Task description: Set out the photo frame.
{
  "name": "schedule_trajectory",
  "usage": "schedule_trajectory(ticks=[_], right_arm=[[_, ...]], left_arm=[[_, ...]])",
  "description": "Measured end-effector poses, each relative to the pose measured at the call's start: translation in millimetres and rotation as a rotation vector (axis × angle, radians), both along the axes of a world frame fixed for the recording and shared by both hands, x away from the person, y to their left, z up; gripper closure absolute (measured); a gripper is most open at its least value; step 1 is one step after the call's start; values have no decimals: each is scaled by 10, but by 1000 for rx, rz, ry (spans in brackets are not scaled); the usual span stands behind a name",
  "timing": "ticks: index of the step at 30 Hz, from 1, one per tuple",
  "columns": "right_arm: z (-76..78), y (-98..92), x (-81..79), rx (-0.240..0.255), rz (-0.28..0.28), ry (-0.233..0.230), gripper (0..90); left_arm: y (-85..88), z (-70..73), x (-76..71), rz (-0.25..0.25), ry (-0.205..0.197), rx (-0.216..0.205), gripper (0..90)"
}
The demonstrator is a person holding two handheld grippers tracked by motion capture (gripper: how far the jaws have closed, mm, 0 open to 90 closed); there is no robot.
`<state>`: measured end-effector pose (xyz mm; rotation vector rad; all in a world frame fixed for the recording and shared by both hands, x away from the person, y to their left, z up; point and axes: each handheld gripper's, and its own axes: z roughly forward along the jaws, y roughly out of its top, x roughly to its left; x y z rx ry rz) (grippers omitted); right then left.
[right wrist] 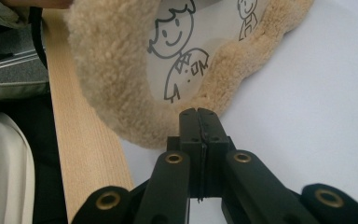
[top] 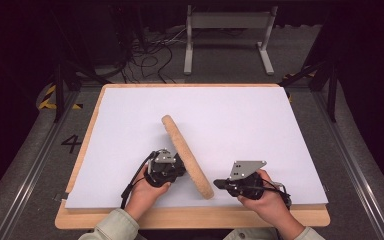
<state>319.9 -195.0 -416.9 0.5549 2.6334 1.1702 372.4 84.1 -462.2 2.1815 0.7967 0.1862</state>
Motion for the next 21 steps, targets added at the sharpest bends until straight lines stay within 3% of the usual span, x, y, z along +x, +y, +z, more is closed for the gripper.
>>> schedule_trajectory(ticks=[4, 12, 15, 21], right_arm=[[-1, 1, -3, 0, -1, 0, 900], [-20, 30, -2, -4, 8, 8, 900], [-27, 34, 0, -5, 9, 7, 900], [-16, 20, -3, -2, 3, 6, 897]], left_arm=[[82, -6, 80, 25, -24, 10, 900], [349, -43, 302, 90, 20, -70, 900], [378, -23, 323, 95, 11, -41, 899], [490, 31, 294, 98, 23, -95, 876]])
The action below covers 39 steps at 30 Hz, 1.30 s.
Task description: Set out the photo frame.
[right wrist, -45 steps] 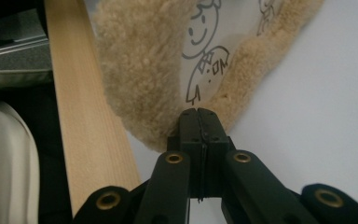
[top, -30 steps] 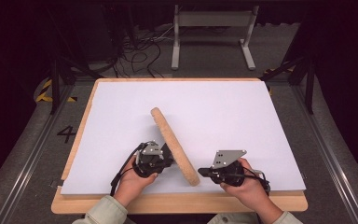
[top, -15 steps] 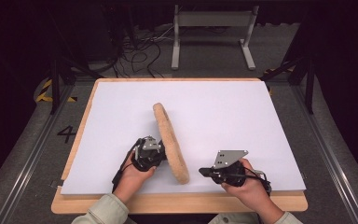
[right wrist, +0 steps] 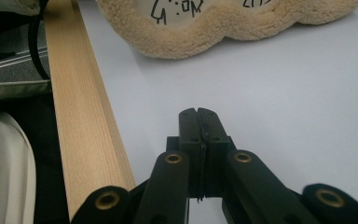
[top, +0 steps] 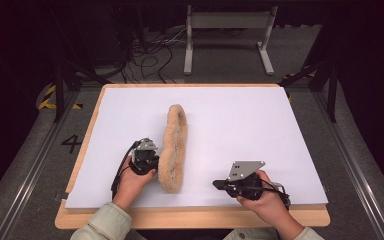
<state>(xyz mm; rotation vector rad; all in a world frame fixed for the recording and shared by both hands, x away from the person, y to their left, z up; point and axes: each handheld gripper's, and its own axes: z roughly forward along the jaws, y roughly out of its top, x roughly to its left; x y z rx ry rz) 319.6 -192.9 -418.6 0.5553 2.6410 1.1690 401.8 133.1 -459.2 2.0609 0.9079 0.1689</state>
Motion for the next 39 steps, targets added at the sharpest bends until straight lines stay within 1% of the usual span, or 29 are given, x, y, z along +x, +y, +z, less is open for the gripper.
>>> schedule_trajectory(ticks=[3, 4, 5, 6, 7, 8, 9, 10, 11, 12, 13, 14, 16, 18, 20, 22, 23, 24, 25, 26, 28, 30, 31, 32, 33, 34, 35, 36, 39], right_arm=[[8, -23, 17, 5, -7, -4, 893], [10, -29, 23, 7, -10, -4, 892], [10, -29, 23, 7, -10, -4, 892], [17, -38, 38, 11, -15, -6, 892], [19, -41, 49, 12, -17, -11, 892], [20, -41, 58, 14, -15, -12, 893], [23, -39, 71, 15, -17, -10, 894], [22, -35, 82, 15, -18, -9, 895], [22, -35, 82, 15, -18, -9, 895], [20, -31, 98, 14, -17, -11, 896], [17, -28, 113, 12, -18, -12, 898], [12, -25, 128, 13, -19, -11, 899], [0, -26, 164, 13, -23, -9, 900], [-13, -35, 198, 15, -30, -3, 900], [-30, -50, 237, 17, -38, 1, 900], [-52, -77, 276, 28, -47, 16, 900], [-57, -89, 284, 29, -53, 19, 900], [-59, -102, 292, 32, -57, 21, 900], [-59, -102, 292, 32, -57, 21, 900], [-61, -116, 300, 37, -64, 23, 900], [-63, -121, 304, 37, -69, 23, 900], [-70, -128, 315, 37, -69, 22, 900], [-75, -129, 317, 38, -72, 25, 900], [-80, -132, 321, 38, -73, 27, 900], [-82, -134, 323, 38, -73, 27, 900], [-85, -136, 325, 37, -74, 28, 900], [-85, -137, 326, 38, -74, 28, 900], [-85, -137, 326, 38, -74, 28, 900], [-86, -138, 325, 38, -75, 30, 900]], left_arm=[[100, 82, -82, 17, -5, -26, 847], [134, 104, -116, 20, -6, -28, 842], [134, 104, -116, 20, -6, -28, 840], [209, 146, -206, 46, -6, -34, 839], [234, 160, -235, 58, -2, -40, 838], [274, 185, -270, 78, -7, -37, 839], [274, 185, -270, 78, -7, -37, 844], [313, 228, -308, 102, -31, -24, 850], [313, 228, -308, 102, -31, -24, 859], [330, 254, -334, 115, -30, -31, 859], [345, 281, -360, 123, -27, -48, 868], [359, 312, -383, 127, -31, -57, 874], [384, 394, -451, 138, -40, -82, 889], [389, 476, -518, 136, -61, -103, 899], [368, 591, -600, 123, -122, -92, 900], [326, 668, -663, 106, -145, -105, 900], [326, 668, -663, 106, -145, -105, 900], [278, 736, -724, 82, -173, -112, 900], [278, 736, -724, 82, -173, -112, 900], [213, 783, -786, 55, -166, -133, 900], [182, 796, -807, 44, -169, -139, 900], [127, 814, -847, 6, -150, -161, 900], [88, 816, -869, -21, -143, -160, 900], [58, 810, -892, -29, -134, -164, 900], [7, 788, -923, -56, -119, -161, 900], [-29, 763, -947, -73, -103, -162, 900], [-71, 729, -977, -89, -90, -150, 900], [-71, 729, -977, -89, -90, -150, 900], [-157, 627, -1028, -110, -57, -115, 900]])
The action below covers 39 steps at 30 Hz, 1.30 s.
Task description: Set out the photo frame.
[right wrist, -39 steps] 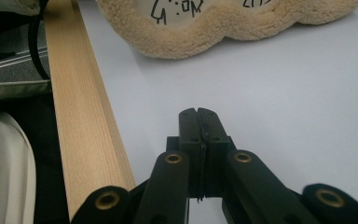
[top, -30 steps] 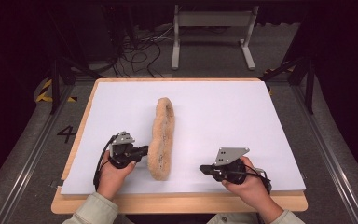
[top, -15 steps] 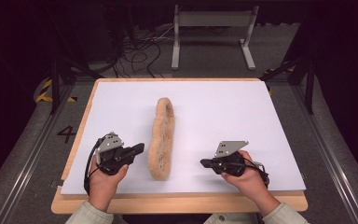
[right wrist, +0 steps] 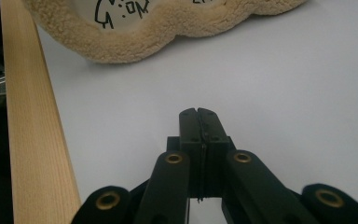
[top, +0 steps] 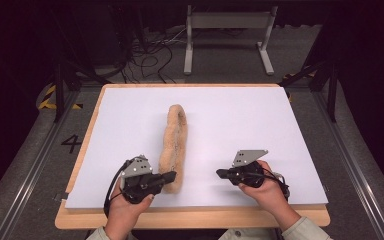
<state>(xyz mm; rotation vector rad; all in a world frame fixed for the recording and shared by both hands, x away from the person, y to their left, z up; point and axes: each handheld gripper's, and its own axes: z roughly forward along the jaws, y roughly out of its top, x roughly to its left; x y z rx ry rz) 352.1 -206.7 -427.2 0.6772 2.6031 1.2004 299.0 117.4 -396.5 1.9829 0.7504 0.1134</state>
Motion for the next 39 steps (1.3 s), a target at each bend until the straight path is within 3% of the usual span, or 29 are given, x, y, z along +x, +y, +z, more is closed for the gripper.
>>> schedule_trajectory(ticks=[5, 12, 23, 37, 39], right_arm=[[-4, 3, -2, -1, 0, 2, 900], [-9, 0, 5, 0, -1, 4, 899], [-18, 9, 9, -5, 0, 7, 896], [-30, 9, 25, -4, -3, 11, 891], [-32, 13, 28, -4, -4, 11, 890]], left_arm=[[-34, -96, 7, -8, 38, 32, 900], [-11, -69, -15, 5, -9, 101, 899], [294, -59, 0, 39, 18, 106, 898], [662, -81, 13, 161, 18, 96, 897], [702, -80, 25, 184, -4, 117, 897]])
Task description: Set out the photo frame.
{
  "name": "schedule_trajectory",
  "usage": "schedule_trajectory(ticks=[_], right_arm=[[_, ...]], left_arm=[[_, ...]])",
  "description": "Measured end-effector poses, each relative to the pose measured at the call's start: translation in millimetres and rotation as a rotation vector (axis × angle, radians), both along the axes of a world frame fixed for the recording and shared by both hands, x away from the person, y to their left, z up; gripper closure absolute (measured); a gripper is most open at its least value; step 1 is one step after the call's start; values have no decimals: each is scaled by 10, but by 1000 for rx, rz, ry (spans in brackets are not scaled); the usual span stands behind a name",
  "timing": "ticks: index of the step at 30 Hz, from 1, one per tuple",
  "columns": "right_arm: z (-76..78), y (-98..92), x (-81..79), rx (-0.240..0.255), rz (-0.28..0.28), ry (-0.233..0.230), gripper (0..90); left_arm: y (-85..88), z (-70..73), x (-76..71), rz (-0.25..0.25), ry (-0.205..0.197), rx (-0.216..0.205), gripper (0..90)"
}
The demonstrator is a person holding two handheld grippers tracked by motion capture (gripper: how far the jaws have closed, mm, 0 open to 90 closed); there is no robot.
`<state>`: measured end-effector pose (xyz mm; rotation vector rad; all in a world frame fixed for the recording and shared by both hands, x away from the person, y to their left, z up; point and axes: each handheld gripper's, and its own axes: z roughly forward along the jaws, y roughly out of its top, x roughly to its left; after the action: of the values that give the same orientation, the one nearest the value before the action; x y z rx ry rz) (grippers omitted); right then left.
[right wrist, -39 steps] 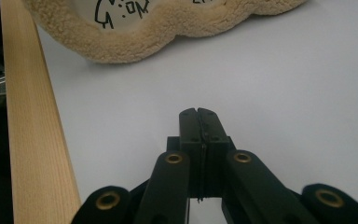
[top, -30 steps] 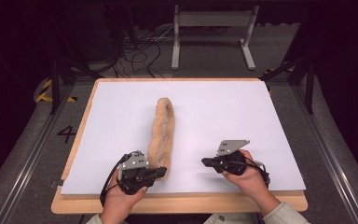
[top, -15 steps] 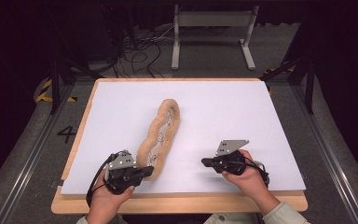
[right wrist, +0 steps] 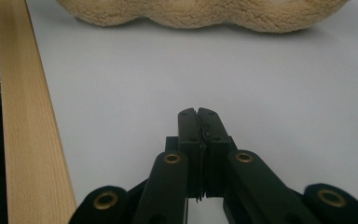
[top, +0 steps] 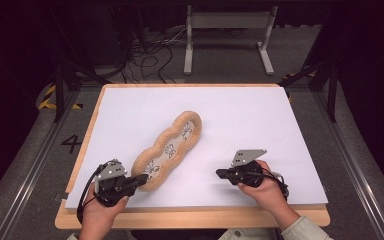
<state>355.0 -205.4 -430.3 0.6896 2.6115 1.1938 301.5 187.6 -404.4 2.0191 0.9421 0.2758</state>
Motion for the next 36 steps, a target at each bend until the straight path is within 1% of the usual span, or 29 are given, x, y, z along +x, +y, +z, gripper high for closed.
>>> schedule_trajectory(ticks=[1, 2, 3, 5, 6, 8, 10, 11, 12, 13, 14, 15, 16, 17, 18, 19, 20, 22, 24, 28, 30, 32, 33, 34, 36], right_arm=[[0, 1, 0, -1, -2, 1, 890], [-1, 2, 2, 0, -1, 1, 890], [-2, 2, 5, -1, -2, 1, 889], [-2, 0, 12, 0, -4, 0, 887], [-1, -1, 15, 1, -5, -2, 885], [5, -1, 26, 2, -8, -3, 876], [16, -2, 55, 12, -16, -8, 859], [28, -4, 80, 20, -21, -6, 852], [28, -4, 80, 20, -21, -6, 852], [43, -7, 103, 25, -24, -8, 846], [83, -11, 158, 40, -33, -11, 823], [100, -12, 186, 47, -36, -13, 809], [100, -12, 186, 47, -36, -13, 809], [153, -2, 285, 57, -48, -24, 775], [169, 4, 325, 60, -51, -31, 752], [185, 11, 365, 64, -56, -35, 719], [204, 25, 421, 71, -66, -37, 685], [241, 71, 534, 81, -79, -34, 652], [265, 124, 620, 78, -84, -43, 630], [268, 195, 794, 66, -103, -52, 615], [254, 208, 895, 63, -121, -47, 604], [240, 211, 981, 64, -136, -39, 599], [234, 214, 1024, 62, -145, -38, 598], [225, 223, 1084, 59, -153, -32, 595], [210, 237, 1161, 57, -163, -26, 593]], left_arm=[[20, -1, 5, 11, 1, -2, 897], [54, -8, 19, 22, -1, -12, 897], [69, -11, 23, 22, 7, -19, 897], [86, -16, 23, 37, -1, -11, 896], [92, -17, 17, 42, 2, -16, 894], [94, -16, -2, 31, -8, -35, 879], [86, -8, -44, 13, -29, -41, 854], [86, -8, -44, 13, -29, -41, 846], [94, -1, -65, 12, -35, -52, 846], [129, 23, -113, 23, -60, -81, 838], [147, 34, -135, 31, -68, -87, 819], [174, 48, -174, 53, -84, -98, 812], [174, 48, -174, 53, -84, -98, 803], [209, 63, -230, 85, -92, -112, 796], [229, 70, -242, 93, -95, -110, 795], [239, 72, -265, 106, -89, -126, 792], [251, 76, -281, 118, -94, -124, 785], [258, 79, -316, 150, -103, -105, 750], [272, 78, -331, 171, -110, -97, 712], [312, 53, -335, 210, -100, -97, 644], [332, 39, -326, 214, -92, -98, 608], [333, 17, -303, 226, -71, -83, 566], [329, -13, -272, 221, -47, -82, 543], [326, -32, -252, 221, -29, -72, 519], [310, -78, -213, 225, -2, -63, 481]])
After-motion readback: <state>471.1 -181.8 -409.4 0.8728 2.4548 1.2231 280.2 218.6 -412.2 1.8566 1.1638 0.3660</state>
